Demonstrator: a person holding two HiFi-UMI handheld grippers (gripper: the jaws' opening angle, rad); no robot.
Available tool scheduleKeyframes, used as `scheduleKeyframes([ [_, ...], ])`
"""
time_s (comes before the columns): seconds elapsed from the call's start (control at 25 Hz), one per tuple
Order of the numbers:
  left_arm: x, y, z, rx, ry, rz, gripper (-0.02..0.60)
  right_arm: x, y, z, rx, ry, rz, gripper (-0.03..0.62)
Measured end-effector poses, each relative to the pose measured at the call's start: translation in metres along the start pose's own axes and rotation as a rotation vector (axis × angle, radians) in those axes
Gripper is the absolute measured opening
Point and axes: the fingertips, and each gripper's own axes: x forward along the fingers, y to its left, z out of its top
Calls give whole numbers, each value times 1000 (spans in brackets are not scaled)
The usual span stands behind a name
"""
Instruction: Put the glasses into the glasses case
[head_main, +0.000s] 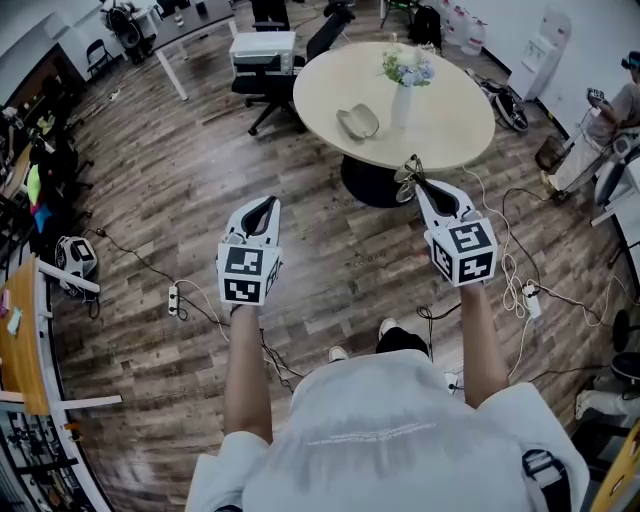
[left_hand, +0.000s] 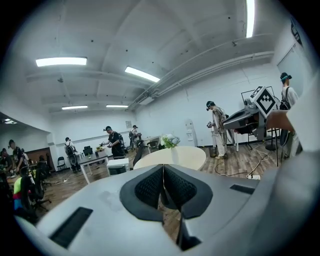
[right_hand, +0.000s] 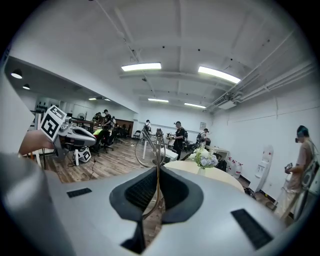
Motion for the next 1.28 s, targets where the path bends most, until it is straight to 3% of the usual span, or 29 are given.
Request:
scheduleKeyframes([
  [0.44,56,13,-9,4,33,-23,14,53,-29,-7,25,8,12,15],
  [1.0,234,62,25,-16,73,49,14,224,-155,-3,43,7,107,15],
  [1.28,304,69,29,-26,134,54,14,287,-191,-15,81,44,172,15],
])
